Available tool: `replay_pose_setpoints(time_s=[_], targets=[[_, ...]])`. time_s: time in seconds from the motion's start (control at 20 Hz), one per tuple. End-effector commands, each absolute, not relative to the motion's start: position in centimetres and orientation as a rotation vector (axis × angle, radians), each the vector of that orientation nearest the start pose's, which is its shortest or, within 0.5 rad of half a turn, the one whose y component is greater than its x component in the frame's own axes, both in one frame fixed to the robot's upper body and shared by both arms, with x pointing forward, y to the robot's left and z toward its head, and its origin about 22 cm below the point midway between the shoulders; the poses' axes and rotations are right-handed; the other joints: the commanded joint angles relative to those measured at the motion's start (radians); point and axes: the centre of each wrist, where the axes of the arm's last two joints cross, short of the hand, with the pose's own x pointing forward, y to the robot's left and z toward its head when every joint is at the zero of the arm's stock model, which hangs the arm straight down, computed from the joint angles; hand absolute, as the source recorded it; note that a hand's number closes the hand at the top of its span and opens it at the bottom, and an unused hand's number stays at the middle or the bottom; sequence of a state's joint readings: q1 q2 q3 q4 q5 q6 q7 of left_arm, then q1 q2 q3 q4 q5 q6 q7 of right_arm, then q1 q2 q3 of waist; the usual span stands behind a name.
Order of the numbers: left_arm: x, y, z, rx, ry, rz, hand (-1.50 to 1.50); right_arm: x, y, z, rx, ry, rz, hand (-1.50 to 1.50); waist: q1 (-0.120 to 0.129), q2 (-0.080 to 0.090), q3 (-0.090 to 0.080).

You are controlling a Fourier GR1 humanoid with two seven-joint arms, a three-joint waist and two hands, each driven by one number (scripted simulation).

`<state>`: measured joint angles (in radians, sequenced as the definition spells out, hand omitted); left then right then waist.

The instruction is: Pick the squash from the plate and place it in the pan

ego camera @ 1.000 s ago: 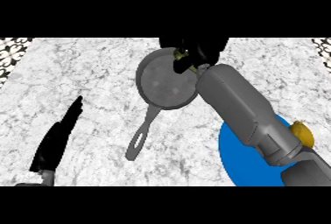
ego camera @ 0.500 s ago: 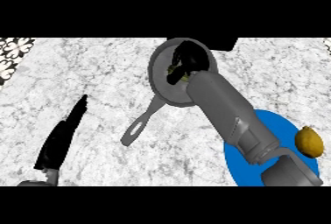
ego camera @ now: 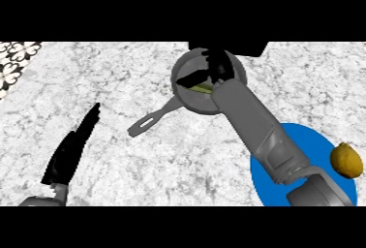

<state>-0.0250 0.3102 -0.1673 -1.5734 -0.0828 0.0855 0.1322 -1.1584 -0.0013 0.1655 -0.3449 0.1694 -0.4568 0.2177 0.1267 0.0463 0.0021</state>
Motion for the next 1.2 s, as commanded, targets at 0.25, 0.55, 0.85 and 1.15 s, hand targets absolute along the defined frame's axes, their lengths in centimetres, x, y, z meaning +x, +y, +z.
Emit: replay_pose_setpoints(time_s=[0.25, 0.55, 0.85, 1.15], targets=[[24.5, 26.0, 2.2, 0.263, -1.433, -0.318, 0.0, 44.2, -8.6, 8.0, -0.555, -1.505, -0.01, -1.5, -0.035, -0.012, 0.0], [24.1, 27.5, 1.1, 0.297, -1.422, -0.303, 0.0, 45.2, -13.5, 8.1, -0.595, -1.487, -0.206, -1.5, -0.066, -0.02, -0.001], [22.2, 28.2, 0.8, 0.313, -1.396, -0.271, 0.0, 44.5, -20.5, 5.7, -0.622, -1.573, -0.214, -1.5, -0.094, -0.037, -0.001], [22.0, 27.6, 0.6, 0.322, -1.371, -0.276, 0.0, 42.0, -26.5, 2.6, -0.633, -1.585, -0.14, -1.5, -0.121, -0.046, -0.002]])
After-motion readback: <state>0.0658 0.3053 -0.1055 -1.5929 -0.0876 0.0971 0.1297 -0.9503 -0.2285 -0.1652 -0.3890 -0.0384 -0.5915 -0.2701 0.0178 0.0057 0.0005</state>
